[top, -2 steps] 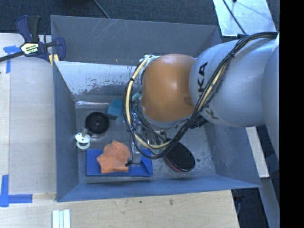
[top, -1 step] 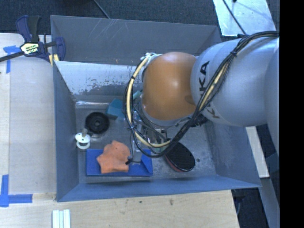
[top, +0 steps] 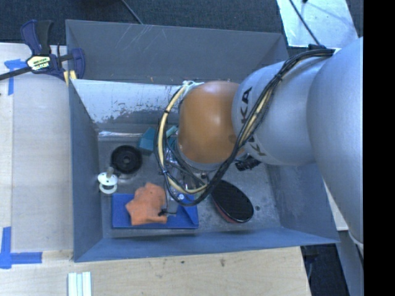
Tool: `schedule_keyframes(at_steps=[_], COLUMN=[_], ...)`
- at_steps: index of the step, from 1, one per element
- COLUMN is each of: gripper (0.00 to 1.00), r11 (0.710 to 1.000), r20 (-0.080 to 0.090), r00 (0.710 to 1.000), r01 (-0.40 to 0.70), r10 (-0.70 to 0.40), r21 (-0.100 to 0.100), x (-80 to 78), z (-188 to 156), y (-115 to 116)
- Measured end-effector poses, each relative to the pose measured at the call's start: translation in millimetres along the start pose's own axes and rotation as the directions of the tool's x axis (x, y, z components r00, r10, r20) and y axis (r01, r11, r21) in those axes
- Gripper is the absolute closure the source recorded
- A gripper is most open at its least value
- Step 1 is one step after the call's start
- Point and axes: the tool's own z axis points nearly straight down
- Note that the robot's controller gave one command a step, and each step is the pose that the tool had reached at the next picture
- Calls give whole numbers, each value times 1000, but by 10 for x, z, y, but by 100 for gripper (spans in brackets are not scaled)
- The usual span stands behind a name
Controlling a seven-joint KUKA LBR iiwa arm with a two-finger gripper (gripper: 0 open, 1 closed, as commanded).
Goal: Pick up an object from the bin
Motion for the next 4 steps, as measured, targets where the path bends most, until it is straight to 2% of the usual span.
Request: schedule_keyframes(at_steps=[1,2,3,4], gripper=[100,100,100,100], r11=[994,994,995,995], r20=[-5,-5,11,-9], r00=[994,994,995,995], r01=[-110,-110,-104,-96], r10=[110,110,104,96], r21=[2,2,-3,0], x=[-13,-13,181,-3], z=[293,293,372,400], y=[-50,-50,-24,-86])
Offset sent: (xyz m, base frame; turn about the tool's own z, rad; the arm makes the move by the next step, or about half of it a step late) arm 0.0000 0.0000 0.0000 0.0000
